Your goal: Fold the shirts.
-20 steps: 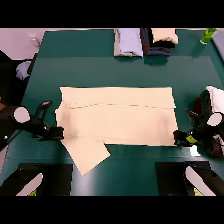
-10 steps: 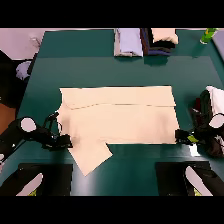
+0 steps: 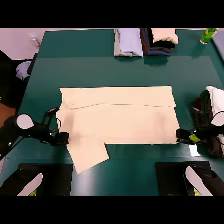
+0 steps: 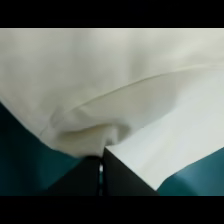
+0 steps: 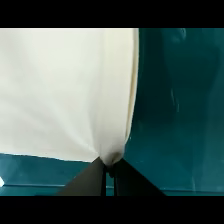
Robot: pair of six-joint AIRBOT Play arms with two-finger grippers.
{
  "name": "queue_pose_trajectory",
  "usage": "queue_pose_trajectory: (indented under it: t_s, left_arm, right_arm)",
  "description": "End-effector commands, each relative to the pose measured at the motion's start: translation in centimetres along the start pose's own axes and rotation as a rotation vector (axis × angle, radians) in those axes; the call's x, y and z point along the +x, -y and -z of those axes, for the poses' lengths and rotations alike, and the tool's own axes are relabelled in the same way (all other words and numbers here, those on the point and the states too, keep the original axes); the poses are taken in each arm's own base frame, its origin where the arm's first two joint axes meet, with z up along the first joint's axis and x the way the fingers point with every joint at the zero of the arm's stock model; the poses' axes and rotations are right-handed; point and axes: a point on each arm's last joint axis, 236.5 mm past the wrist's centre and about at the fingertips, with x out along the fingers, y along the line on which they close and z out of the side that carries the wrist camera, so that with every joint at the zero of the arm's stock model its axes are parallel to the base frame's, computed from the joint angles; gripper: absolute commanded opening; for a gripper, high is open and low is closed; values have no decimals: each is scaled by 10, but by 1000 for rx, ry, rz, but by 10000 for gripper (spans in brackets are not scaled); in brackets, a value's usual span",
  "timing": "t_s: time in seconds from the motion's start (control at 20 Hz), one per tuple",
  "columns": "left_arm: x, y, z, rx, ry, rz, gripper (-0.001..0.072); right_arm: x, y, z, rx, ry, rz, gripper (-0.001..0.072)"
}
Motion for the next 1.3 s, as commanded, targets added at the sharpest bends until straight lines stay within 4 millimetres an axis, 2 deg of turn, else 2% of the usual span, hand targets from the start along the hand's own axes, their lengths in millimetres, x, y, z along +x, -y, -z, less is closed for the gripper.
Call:
queue_pose_trajectory:
  t_s: [0.0, 0.15, 0.2, 0.25, 0.4, 0.55, 0.7, 0.8, 0.9, 1.05, 1.15, 1.25]
  left_arm:
    - [-34, -1, 21, 81, -17, -53, 19]
    - [-54, 5, 49, 107, -68, -52, 20]
    - [-62, 8, 49, 117, -63, -54, 20]
    - [-70, 8, 40, 127, -23, -66, 20]
    - [-99, 10, -14, 157, 192, -120, 19]
    - [-113, 5, -68, 189, 274, -181, 20]
    - [-113, 6, -138, 239, 339, -204, 22]
    - [-107, 5, -178, 269, 358, -213, 21]
    - [-97, 3, -210, 274, 363, -217, 22]
    - [-79, -3, -238, 275, 346, -225, 22]
    - [-67, -8, -242, 267, 330, -226, 22]
    - [-64, -9, -243, 265, 323, -225, 22]
  right_arm:
    - [-26, -5, 5, -43, -37, -1, 27]
    - [-55, 2, 2, -67, 15, 52, 27]
    - [-68, 5, -2, -75, 67, 73, 27]
    - [-82, 5, -8, -82, 125, 85, 27]
    - [-116, -2, -28, -97, 256, 87, 26]
    - [-133, -11, -64, -102, 306, 65, 26]
    - [-127, -24, -112, -131, 312, 49, 27]
    - [-111, -40, -140, -178, 271, 49, 26]
    - [-94, -53, -170, -182, 253, 44, 27]
    - [-75, -67, -210, -163, 238, 39, 26]
    - [-67, -71, -230, -160, 225, 36, 26]
    - [-61, -73, -246, -159, 220, 32, 27]
